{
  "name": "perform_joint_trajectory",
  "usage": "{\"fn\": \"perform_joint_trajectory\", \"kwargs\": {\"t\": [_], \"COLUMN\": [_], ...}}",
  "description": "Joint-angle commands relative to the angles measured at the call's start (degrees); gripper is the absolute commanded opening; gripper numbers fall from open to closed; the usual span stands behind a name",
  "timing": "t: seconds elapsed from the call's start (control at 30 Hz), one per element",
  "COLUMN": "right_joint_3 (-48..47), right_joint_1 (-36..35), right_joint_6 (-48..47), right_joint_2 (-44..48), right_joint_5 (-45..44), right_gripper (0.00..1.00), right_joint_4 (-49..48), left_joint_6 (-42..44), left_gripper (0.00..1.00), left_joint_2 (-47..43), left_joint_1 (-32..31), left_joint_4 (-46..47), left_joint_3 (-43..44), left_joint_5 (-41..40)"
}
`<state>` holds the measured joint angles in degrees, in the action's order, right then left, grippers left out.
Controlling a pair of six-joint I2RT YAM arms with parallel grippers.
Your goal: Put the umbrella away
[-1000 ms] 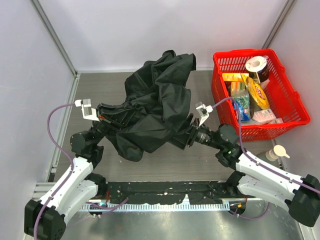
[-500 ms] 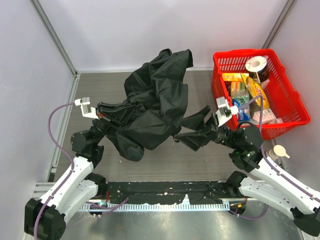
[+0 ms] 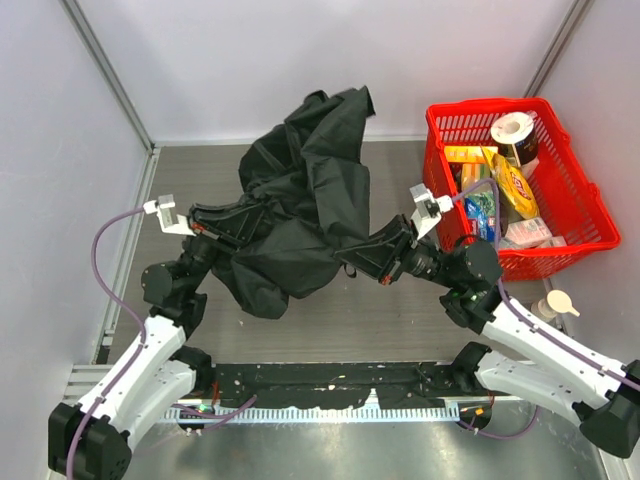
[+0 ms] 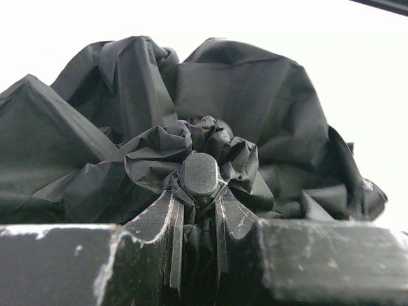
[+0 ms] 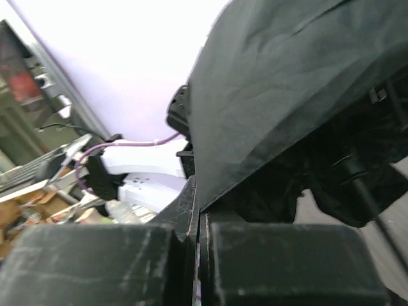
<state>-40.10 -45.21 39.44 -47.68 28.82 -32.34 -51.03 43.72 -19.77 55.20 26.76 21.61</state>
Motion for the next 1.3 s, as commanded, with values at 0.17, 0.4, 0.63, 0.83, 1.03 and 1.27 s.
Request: {"fn": "perform_joint_trajectory", "kwargs": {"t": [0.17, 0.4, 0.63, 0.83, 1.03, 1.27], "right_joint_3": [4.8, 4.5, -5.0, -10.9, -16.9, -26.0], "right_joint_1": [-3.5, -10.1, -7.4, 5.8, 19.8, 15.2], "right_joint_6": [25.1, 24.5, -4.9, -4.8, 5.7, 2.3], "right_joint_2": [-7.1, -11.6, 2.1, 4.3, -3.4, -14.6], "right_joint_5": [6.5, 4.0, -11.8, -12.7, -2.8, 3.4], "right_gripper": [0.01, 0.07, 0.57, 0.66, 0.77, 0.57], "right_joint_4": [-30.6, -29.1, 27.6, 37.3, 28.5, 21.9], "left_joint_6": [9.2, 7.2, 5.5, 4.6, 0.1, -5.7], "left_gripper": [0.00, 0.00, 0.00, 0.00, 0.00, 0.00], "left_joint_2": [1.2, 6.5, 3.7, 1.0, 2.4, 4.3], "left_joint_1": [0.2, 0.2, 0.3, 0.2, 0.2, 0.2], "left_joint_4": [0.1, 6.3, 3.0, 1.2, 6.2, 5.1], "left_joint_3": [-1.3, -2.7, -3.2, -3.0, -2.0, 1.0], "left_joint_5": [-19.9, -20.0, -16.9, -13.3, -8.2, -4.3]}}
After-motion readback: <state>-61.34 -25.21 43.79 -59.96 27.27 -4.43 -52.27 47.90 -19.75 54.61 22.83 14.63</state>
